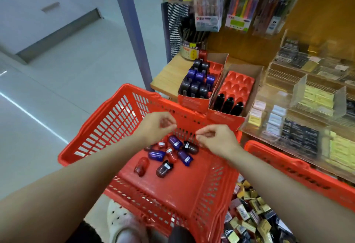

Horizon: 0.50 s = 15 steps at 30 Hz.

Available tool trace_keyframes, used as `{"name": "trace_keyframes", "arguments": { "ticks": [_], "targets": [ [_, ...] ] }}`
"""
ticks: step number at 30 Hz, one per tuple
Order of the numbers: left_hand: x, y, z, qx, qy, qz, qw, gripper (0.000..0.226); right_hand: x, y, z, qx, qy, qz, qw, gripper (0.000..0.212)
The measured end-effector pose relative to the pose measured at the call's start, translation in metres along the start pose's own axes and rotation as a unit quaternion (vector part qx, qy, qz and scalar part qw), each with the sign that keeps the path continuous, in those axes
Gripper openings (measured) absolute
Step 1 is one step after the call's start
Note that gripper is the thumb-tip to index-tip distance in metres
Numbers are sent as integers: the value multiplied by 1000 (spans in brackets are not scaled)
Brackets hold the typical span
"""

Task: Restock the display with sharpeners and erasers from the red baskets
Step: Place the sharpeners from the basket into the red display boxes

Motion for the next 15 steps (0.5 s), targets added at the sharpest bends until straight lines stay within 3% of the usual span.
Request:
{"name": "trace_keyframes", "arguments": {
  "ticks": [2,4,6,8,11,15],
  "targets": [
    [12,-20,-47,-141,11,-65,988,10,36,14,25,67,-6,-33,997,9],
    [28,-35,-83,-220,49,-134,965,27,65,25,45,82,-63,-52,993,16],
    [48,-44,-114,-276,93,-201,935,49,93,35,58,58,-125,-70,988,24],
    [69,-48,-145,-331,118,-211,912,67,122,44,64,11,-197,-99,975,34],
    [97,-49,-177,-363,158,-202,896,76,165,50,77,-41,-280,-154,947,49],
    [121,-54,-198,-345,196,-177,900,79,198,51,87,-44,-354,-114,927,44]
  ]
}}
Point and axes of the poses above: each hand's wrist, its own y-axis towards the middle knuckle, its own x-axis out of the palm, z = x × y, the point moved 3 cm from there along y, towards the middle knuckle, and after that the axes turned 7 degrees about x, right-handed, at the moved point
